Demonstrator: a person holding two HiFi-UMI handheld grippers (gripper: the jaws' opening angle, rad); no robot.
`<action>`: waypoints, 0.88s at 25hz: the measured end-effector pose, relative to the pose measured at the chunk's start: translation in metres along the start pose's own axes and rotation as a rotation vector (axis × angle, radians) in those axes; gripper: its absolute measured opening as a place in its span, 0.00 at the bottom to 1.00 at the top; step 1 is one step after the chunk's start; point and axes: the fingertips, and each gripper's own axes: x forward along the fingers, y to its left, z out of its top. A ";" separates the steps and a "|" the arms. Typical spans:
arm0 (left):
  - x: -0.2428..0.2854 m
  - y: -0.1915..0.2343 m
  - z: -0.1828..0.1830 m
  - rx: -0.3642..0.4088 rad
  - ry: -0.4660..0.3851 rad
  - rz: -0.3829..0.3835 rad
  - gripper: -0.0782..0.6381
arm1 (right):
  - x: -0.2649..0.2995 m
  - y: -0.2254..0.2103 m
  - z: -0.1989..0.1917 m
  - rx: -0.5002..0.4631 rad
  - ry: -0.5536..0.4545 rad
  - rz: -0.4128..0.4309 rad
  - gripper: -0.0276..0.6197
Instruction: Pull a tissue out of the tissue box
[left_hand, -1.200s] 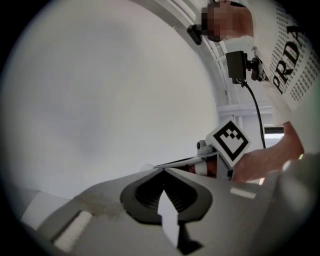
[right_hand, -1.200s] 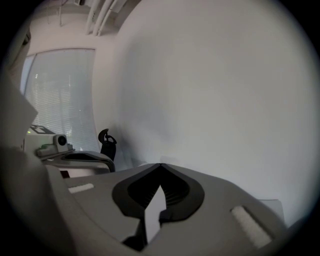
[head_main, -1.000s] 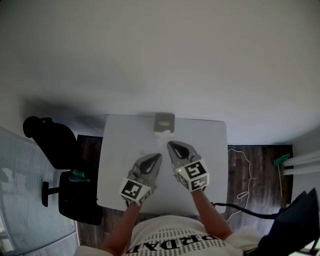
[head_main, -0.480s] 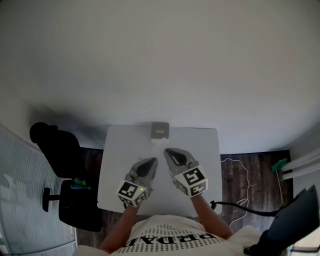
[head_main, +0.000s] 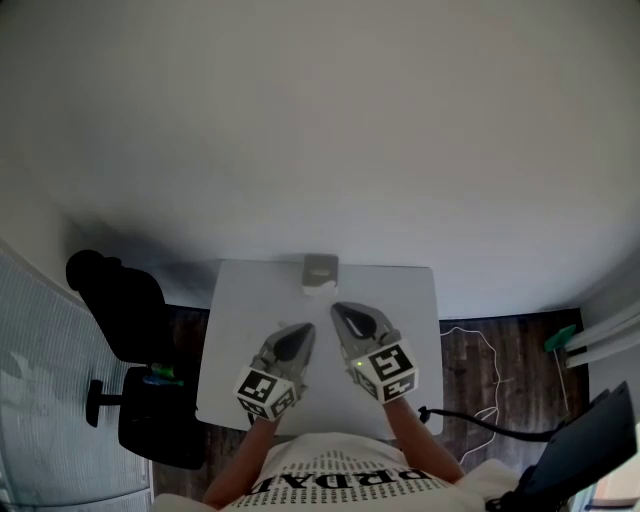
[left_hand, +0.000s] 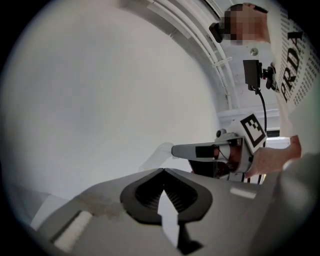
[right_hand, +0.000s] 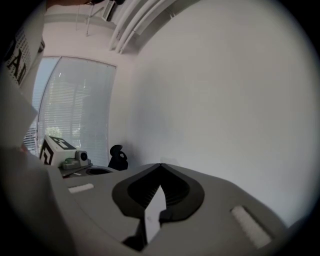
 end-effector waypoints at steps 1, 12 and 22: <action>0.000 0.000 0.002 0.002 -0.004 0.001 0.10 | -0.001 0.000 0.001 0.001 -0.002 -0.004 0.05; 0.004 0.000 0.010 0.006 -0.025 -0.008 0.10 | -0.005 0.001 0.005 -0.011 -0.021 -0.018 0.05; 0.001 -0.004 0.009 0.011 -0.021 -0.015 0.10 | -0.008 0.006 0.003 -0.010 -0.012 -0.011 0.05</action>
